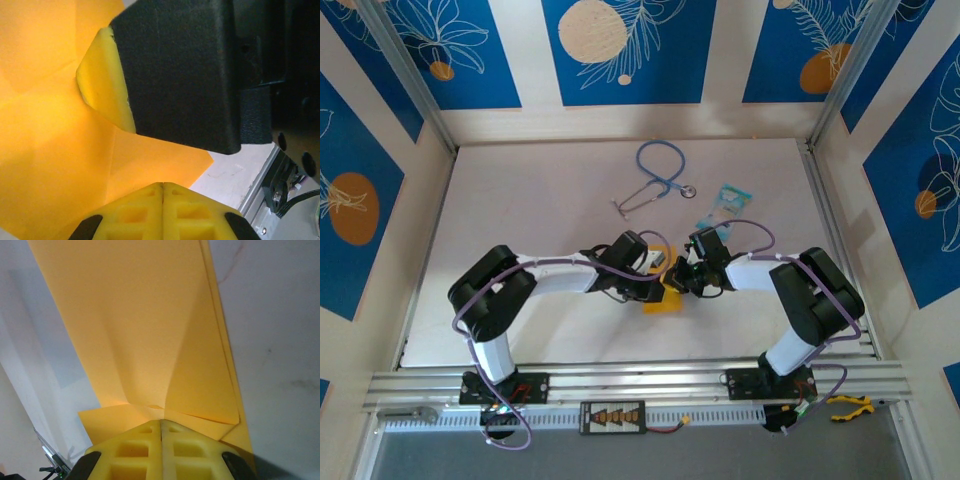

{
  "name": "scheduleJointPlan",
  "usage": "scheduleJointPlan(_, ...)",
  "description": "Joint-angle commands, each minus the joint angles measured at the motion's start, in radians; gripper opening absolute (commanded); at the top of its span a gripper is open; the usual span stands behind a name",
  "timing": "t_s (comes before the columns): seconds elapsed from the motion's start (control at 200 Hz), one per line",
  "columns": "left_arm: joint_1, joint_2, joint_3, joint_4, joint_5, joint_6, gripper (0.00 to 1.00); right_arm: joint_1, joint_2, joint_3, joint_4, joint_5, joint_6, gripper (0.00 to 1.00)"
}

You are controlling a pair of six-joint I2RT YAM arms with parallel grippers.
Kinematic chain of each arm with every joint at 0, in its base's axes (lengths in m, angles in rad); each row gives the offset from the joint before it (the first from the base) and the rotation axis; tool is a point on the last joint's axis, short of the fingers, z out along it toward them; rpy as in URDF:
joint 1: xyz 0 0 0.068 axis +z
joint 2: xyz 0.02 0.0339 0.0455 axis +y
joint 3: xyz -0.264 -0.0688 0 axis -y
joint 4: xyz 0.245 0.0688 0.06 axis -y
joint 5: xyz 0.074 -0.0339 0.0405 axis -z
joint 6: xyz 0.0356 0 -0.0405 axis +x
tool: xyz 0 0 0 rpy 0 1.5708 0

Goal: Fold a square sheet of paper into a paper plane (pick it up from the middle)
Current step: Fold the triangle a second time at the center of the table.

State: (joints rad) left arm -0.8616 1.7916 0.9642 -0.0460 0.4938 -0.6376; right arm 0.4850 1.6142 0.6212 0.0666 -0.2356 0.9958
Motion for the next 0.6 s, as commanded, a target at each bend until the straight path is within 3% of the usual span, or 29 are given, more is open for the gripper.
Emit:
scheduleJointPlan(0.0,-0.011,0.035,0.029,-0.057,-0.010,0.040,0.03,-0.003,0.018,-0.031,-0.093,0.063,-0.005,0.00)
scheduleJointPlan(0.595,-0.020,0.032,-0.040,-0.074,-0.067,0.070,0.03,-0.005,0.025,-0.028,-0.105,0.067,-0.008,0.00)
